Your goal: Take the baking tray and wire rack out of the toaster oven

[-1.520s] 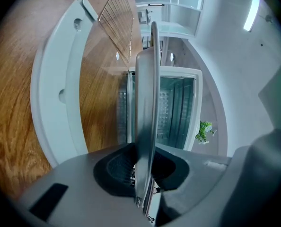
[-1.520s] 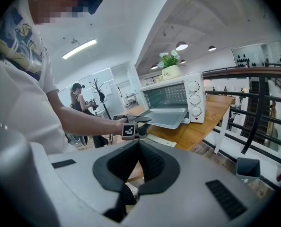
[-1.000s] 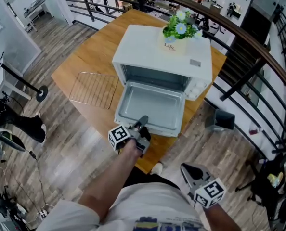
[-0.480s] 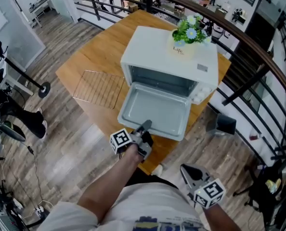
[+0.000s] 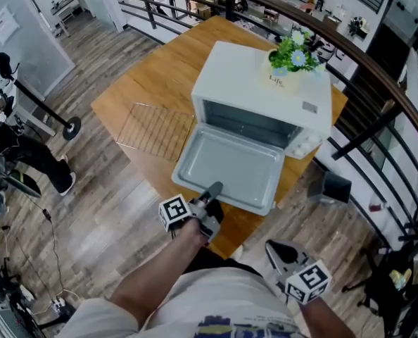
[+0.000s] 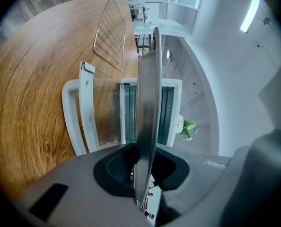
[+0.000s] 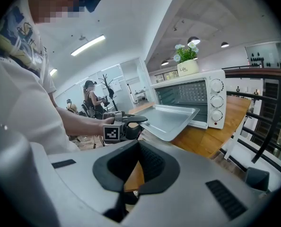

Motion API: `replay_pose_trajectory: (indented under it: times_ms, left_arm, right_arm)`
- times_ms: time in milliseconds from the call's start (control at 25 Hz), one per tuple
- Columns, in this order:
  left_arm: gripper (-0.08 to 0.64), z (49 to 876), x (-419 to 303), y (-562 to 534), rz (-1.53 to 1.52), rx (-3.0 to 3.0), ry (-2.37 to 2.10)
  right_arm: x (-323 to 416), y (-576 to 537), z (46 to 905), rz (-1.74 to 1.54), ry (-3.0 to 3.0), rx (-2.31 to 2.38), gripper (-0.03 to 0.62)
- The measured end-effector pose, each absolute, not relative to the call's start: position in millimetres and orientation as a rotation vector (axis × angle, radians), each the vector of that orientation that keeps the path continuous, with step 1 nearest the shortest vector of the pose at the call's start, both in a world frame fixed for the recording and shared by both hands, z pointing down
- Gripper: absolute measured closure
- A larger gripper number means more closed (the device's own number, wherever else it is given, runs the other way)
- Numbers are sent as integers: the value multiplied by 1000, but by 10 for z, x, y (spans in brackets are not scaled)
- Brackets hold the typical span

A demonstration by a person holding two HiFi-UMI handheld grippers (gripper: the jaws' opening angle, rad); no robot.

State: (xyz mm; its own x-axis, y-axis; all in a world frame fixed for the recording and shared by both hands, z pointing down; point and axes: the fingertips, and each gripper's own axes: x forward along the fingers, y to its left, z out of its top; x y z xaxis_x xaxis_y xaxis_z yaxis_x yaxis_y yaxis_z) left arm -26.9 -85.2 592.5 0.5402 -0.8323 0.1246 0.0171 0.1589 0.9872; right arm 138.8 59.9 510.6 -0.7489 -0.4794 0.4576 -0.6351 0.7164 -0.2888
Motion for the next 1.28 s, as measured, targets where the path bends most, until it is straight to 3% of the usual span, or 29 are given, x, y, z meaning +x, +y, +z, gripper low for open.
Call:
replay_pose_trajectory:
  times_ms: [1280]
  left_arm:
    - [497, 5745, -2214, -769, -778, 1267, -847]
  right_arm:
    - [64, 239, 5046, 598, -2565, 854, 591]
